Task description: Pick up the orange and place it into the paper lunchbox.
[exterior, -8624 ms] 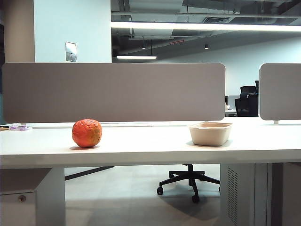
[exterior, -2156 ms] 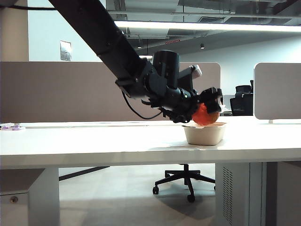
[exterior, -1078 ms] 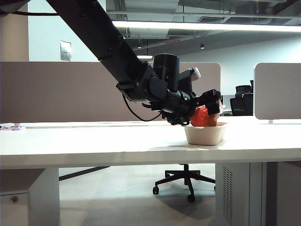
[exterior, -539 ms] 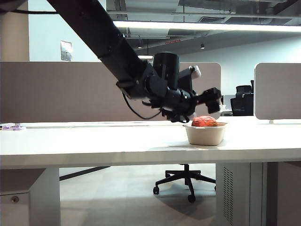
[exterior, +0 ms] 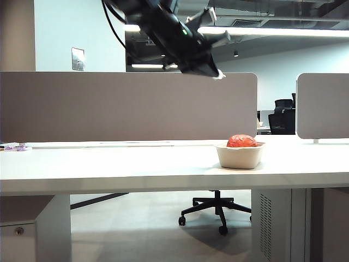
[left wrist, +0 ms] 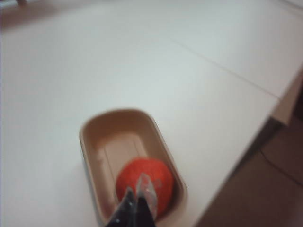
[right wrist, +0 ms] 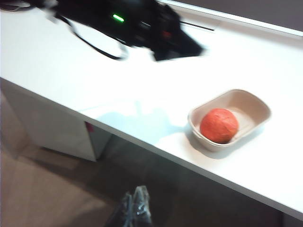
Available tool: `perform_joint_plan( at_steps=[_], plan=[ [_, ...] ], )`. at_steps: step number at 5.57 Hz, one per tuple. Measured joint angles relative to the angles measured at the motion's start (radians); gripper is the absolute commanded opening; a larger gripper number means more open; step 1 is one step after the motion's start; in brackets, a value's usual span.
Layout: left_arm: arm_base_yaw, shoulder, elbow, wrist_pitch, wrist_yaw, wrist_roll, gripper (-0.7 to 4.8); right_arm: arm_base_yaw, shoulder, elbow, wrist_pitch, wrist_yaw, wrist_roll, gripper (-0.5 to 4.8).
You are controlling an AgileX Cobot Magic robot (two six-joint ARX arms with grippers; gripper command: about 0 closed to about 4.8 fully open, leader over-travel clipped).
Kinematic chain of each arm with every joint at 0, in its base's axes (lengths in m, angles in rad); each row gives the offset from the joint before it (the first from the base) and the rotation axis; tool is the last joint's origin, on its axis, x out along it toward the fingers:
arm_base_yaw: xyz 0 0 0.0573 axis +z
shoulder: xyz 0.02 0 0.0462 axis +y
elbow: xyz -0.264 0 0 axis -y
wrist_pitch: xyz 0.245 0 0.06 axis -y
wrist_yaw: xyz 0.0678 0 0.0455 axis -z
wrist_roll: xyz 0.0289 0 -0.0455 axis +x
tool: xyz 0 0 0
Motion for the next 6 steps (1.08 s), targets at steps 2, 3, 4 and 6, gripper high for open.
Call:
perform_joint_plan(
  at_steps=[2,3,4,6],
  plan=[
    [0.000,-0.288,-0.199,-0.199,0.089,0.121,-0.06,0.000,0.000,0.000,0.000,0.050,-0.003,-0.05],
    [0.008,-0.661,-0.653,-0.134,0.039,0.155,-0.06,0.000,-0.045,-0.121,0.034,0.035,-0.003,0.03],
    [0.113,-1.389,-1.376,0.119,-0.118,0.123,-0.06,0.000,-0.276,-0.367,0.229,0.100,-0.003,0.03],
    [0.113,-1.621,-1.558,0.163,-0.190,0.071,-0.06,0.000,-0.276,-0.367,0.229,0.101,-0.003,0.03]
  ],
)
